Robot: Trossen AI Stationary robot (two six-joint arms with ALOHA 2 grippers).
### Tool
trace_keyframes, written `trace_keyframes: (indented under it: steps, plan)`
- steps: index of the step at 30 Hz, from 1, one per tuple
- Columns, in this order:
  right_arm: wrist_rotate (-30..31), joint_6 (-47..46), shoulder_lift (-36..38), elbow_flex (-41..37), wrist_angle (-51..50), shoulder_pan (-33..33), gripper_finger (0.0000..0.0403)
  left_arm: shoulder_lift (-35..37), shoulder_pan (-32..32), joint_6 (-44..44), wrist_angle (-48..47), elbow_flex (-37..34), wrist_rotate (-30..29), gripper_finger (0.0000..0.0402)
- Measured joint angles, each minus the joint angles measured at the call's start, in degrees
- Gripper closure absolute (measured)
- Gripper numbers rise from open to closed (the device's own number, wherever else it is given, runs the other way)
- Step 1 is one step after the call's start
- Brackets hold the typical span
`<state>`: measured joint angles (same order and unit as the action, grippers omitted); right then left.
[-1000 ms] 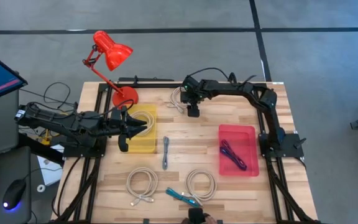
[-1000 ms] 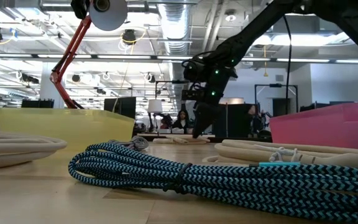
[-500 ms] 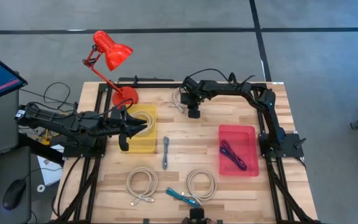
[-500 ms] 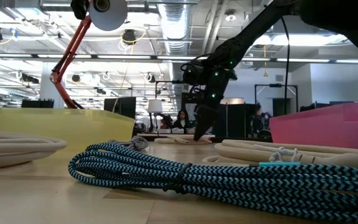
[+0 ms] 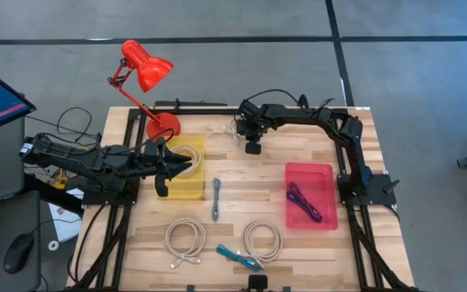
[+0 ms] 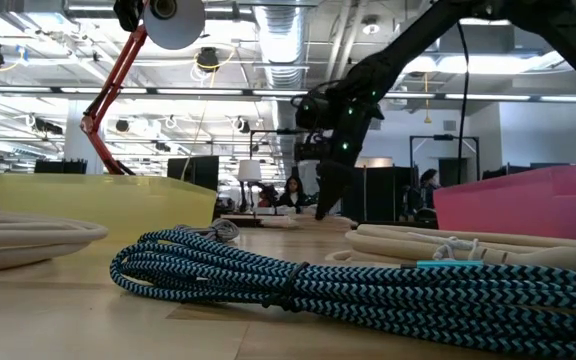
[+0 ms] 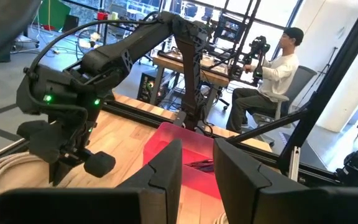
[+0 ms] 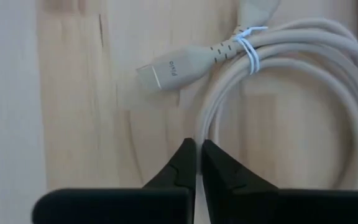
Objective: Pick & Place USB Port
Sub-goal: Put the brown HDMI cable into the yellow bin
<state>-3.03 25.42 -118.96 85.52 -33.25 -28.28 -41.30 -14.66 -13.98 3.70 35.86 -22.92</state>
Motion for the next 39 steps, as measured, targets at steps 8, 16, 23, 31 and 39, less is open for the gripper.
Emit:
trace_keyframes:
  steps: [8, 16, 23, 31, 39]
  plan:
    - [0.1, -4.7, 8.3, 0.0, 0.1, 2.3, 0.0402, 0.0, 0.0, 0.0, 0.0, 0.0, 0.0, 0.0312]
    - [0.2, -11.5, 19.1, 0.0, -0.5, 4.8, 0.0403, 0.0, 0.0, 0.0, 0.0, 0.0, 0.0, 0.0312]
    - [0.1, -14.7, 26.8, 0.1, -0.6, 9.2, 0.0403, 0.0, 0.0, -2.4, 0.2, 0.0, 0.0, 0.0312]
    - [0.4, -15.1, 29.9, 0.2, -0.4, 16.9, 0.0403, 0.0, 1.1, -19.4, 0.3, 0.0, -8.8, 0.0306]
    - [11.3, -14.4, 29.7, 0.2, -0.4, 24.3, 0.0403, -2.8, 3.8, -31.7, 0.7, 0.0, -8.1, 0.027]
